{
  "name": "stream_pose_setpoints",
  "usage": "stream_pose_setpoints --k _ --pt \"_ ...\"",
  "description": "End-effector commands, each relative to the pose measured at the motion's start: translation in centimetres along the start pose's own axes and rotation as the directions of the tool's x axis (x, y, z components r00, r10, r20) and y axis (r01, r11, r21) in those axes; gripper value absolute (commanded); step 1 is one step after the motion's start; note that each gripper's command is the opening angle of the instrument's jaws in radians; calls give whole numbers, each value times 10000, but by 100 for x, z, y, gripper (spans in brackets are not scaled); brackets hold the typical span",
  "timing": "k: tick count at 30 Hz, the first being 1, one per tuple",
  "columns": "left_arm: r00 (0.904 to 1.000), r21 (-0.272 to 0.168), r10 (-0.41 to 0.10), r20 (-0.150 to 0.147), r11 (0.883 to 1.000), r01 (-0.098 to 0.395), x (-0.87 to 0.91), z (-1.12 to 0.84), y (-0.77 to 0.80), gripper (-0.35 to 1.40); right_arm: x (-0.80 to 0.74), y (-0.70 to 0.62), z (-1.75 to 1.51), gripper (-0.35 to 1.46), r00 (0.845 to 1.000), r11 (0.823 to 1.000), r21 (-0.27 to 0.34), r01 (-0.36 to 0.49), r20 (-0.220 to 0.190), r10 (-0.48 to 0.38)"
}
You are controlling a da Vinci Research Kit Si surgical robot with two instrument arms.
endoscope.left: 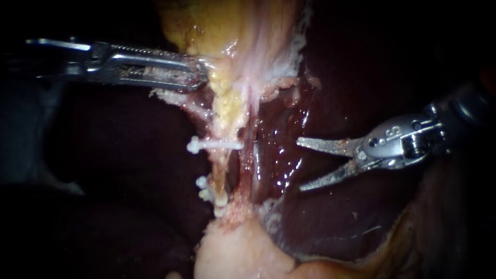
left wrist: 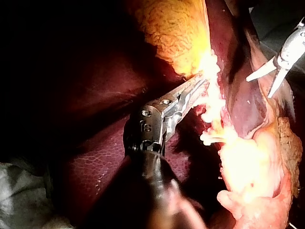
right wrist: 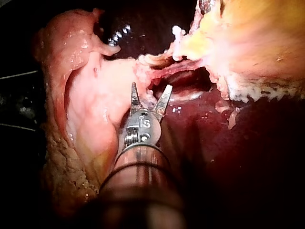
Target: Go to the cutting position left tube
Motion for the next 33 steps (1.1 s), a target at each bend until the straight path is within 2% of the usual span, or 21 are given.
stream_pose_setpoints --k 1,6,9,11,13,17,20,24,28,33 --pt "10000 -40 -11 15 10000 11 4 -5 1 -35 0 0 0 136 10000 10000 -6 -5 3 5" --pt "9999 41 -145 -19 9999 145 26 -40 4 -35 0 0 0 136 10000 10000 -20 -17 8 17" --pt "9992 86 -313 -262 9995 316 41 -64 8 -35 0 0 0 136 10000 10000 -29 -24 10 24" --pt "9989 97 -257 -388 9996 261 48 -77 10 -35 1 0 0 136 10000 10000 -32 -29 11 29" --pt "9988 128 -233 -429 9996 239 51 -84 12 -35 1 0 0 136 10000 10000 -34 -31 12 31" --pt "9988 152 -234 -439 9996 241 50 -84 13 -35 4 -2 1 138 10000 9999 -76 -65 -68 65" --pt "9987 182 -223 -453 9996 232 48 -81 13 -35 12 -7 7 140 9997 9998 -148 -140 -201 137" --pt "9987 202 -218 -463 9995 228 46 -79 14 -35 28 -15 21 140 9980 9981 585 -200 -588 234" --pt "9986 247 -211 -484 9994 223 45 -77 15 -35 42 -22 38 140 9967 9963 841 -198 -766 263" --pt "9986 240 -205 -481 9995 217 43 -75 15 -35 49 -23 63 140 9951 9927 1111 -463 -819 556"
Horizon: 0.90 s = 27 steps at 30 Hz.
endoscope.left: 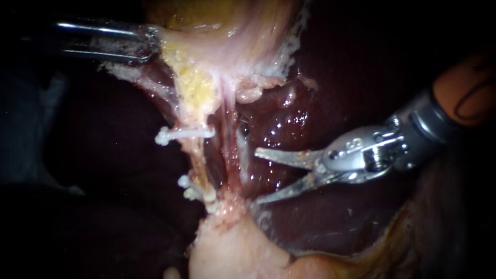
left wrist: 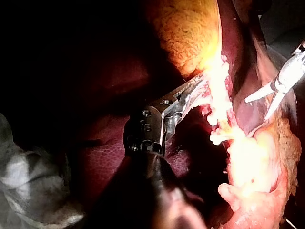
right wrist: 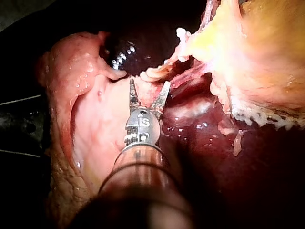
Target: Go to the cutting position left tube
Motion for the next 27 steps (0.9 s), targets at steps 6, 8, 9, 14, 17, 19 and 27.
stream_pose_setpoints --k 6,8,9,14,17,19,27 --pt "10000 15 1 0 10000 -1 -1 1 1 -35 -7 6 34 140 9996 9992 280 -288 -9 288" --pt "10000 -9 4 11 10000 -4 -1 1 1 -35 -11 11 44 140 9995 9990 317 -328 -6 328" --pt "10000 -9 5 11 10000 -5 -1 2 1 -35 -13 13 47 140 9996 9990 337 -296 -6 296" --pt "10000 -5 7 9 10000 -7 -2 2 1 -35 -19 26 59 138 9993 9988 319 -374 2 374" --pt "10000 -3 9 7 10000 -9 -2 2 1 -35 -19 32 63 138 9993 9986 360 -386 -4 387" --pt "10000 -1 11 7 10000 -11 -2 3 0 -35 -19 34 65 138 9990 9980 435 -455 -10 456" --pt "10000 8 18 1 10000 -18 -3 4 0 -35 -9 39 89 138 9973 9918 1138 -574 -392 622"
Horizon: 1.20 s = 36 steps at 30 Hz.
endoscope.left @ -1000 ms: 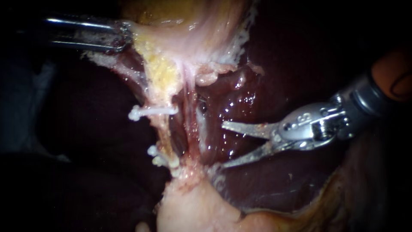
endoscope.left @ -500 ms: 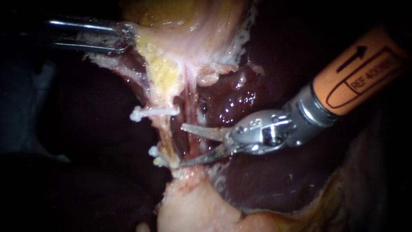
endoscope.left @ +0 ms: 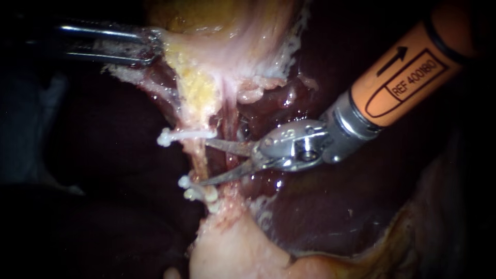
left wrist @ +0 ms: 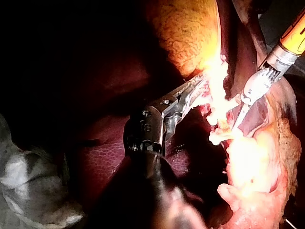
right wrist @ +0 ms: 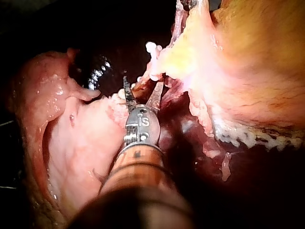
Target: Go to the cutting position left tube
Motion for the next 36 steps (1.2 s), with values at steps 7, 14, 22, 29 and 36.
stream_pose_setpoints --k 7,14,22,29,36 --pt "10000 10 2 -3 10000 -2 0 1 0 -35 11 -4 14 128 9987 9956 923 -172 -464 216" --pt "10000 15 0 -6 10000 0 1 2 0 -35 20 -2 30 128 9976 9951 955 -265 -616 325" --pt "10000 7 -2 -3 10000 2 1 5 1 -35 26 3 53 126 9957 9948 792 -635 -616 685" --pt "10000 8 -1 -4 10000 1 1 5 0 -35 35 -8 56 128 9912 9909 882 -1017 -758 1085" --pt "10000 7 3 -4 10000 -3 0 5 0 -35 52 -27 55 128 9875 9884 1053 -1097 -1013 1204"
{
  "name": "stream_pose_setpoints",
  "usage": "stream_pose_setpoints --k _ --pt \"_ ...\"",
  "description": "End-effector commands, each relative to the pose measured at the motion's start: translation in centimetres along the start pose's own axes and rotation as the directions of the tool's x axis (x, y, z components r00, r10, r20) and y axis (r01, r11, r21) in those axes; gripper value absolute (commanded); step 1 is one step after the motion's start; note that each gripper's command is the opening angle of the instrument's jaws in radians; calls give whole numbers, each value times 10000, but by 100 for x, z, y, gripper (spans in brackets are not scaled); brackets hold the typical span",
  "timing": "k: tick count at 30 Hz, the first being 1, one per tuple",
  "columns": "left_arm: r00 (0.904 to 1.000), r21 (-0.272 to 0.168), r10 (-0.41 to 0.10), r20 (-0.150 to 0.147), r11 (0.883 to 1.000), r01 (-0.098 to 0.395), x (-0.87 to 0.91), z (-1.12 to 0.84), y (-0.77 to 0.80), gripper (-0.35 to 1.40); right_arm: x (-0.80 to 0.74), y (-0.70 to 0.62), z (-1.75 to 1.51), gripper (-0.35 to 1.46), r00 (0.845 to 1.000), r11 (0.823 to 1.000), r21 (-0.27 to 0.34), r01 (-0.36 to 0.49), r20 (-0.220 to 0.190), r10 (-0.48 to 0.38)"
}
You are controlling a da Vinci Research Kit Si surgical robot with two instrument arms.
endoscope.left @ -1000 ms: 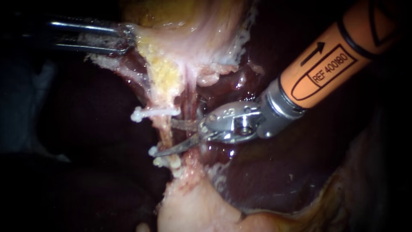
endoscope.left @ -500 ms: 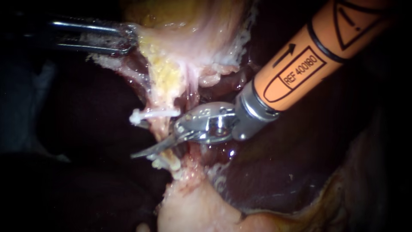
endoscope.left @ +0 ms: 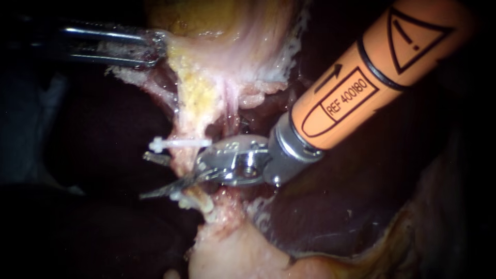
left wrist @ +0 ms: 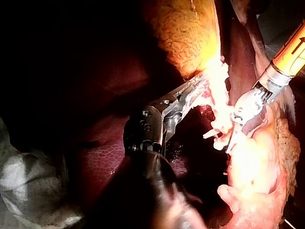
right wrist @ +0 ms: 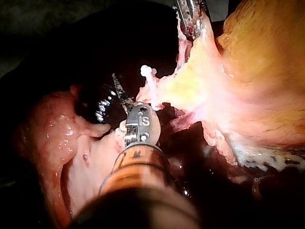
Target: Go to the cutting position left tube
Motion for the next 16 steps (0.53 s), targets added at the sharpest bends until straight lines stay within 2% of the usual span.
stream_pose_setpoints --k 1,7,16 --pt "10000 -6 3 0 10000 -3 0 0 0 -35 2 -3 -1 130 10000 10000 25 30 -36 -30" --pt "10000 -7 3 1 10000 -3 0 -1 0 -35 13 -12 -3 130 9997 9999 114 -50 -227 53" --pt "10000 -10 5 2 10000 -5 0 0 -1 -35 12 -10 -4 130 9997 9999 112 -51 -227 53"
